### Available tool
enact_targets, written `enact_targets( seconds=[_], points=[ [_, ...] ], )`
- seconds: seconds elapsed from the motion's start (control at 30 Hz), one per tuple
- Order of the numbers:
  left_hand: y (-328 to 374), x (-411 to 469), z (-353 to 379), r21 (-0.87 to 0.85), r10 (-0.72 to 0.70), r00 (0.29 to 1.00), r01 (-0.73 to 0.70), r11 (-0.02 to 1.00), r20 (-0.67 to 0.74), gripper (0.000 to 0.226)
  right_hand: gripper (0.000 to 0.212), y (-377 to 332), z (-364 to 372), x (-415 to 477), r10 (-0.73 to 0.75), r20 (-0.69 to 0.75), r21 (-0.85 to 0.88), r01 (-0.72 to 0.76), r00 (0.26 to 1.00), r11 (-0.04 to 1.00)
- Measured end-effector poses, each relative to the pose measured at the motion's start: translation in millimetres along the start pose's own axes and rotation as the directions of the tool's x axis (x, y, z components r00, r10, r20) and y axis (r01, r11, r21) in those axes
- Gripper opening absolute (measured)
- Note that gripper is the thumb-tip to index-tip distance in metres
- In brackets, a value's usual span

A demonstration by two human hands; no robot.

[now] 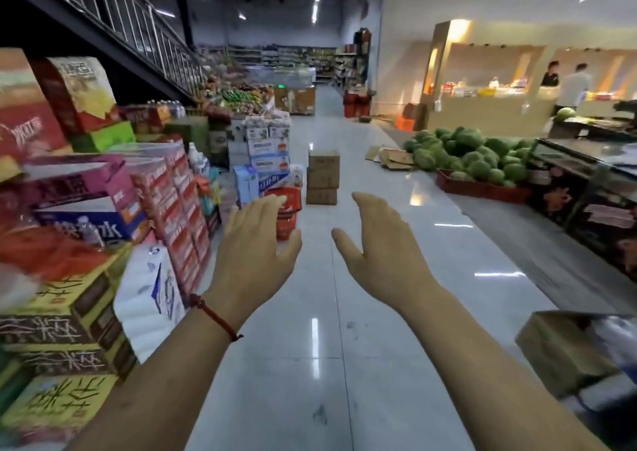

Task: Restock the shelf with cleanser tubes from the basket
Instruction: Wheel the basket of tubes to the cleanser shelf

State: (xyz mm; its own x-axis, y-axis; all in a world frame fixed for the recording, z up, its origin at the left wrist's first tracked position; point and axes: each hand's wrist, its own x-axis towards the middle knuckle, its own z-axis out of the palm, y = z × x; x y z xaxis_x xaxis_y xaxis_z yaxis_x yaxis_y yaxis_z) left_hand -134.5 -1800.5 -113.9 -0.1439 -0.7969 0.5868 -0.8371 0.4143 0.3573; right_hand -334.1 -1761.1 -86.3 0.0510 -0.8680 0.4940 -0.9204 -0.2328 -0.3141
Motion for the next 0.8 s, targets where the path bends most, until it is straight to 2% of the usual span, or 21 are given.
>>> enact_targets(
  seconds=[0.17, 0.33, 0.6, 0.8],
  points=[
    [-89.2, 112.2, 64.6, 0.018, -0.082, 0.996, 0.082, 0.997, 0.029, 0.064, 0.061, 18.8, 87.4, 136.4, 0.017, 0.092, 0.052, -0.022, 0.996, 0.998],
    [-147.0, 226.7, 135.2, 0.044, -0.109, 0.993, 0.107, 0.993, 0.052, 0.057, 0.065, 55.9, 154.4, 262.4, 0.040, 0.148, 0.104, -0.056, 0.988, 0.993],
    [-233.3, 397.2, 299.7, 0.103, -0.161, 0.986, 0.156, 0.982, 0.038, 0.052, 0.065, 170.5, 286.5, 467.3, 0.001, 0.212, 0.205, -0.046, 0.977, 0.978],
    [-287.4, 547.9, 394.8, 0.092, -0.280, 0.960, 0.277, 0.956, 0.026, 0.055, 0.072, 253.7, 373.0, 653.2, -0.053, 0.292, 0.248, -0.022, 0.955, 0.968]
  ],
)
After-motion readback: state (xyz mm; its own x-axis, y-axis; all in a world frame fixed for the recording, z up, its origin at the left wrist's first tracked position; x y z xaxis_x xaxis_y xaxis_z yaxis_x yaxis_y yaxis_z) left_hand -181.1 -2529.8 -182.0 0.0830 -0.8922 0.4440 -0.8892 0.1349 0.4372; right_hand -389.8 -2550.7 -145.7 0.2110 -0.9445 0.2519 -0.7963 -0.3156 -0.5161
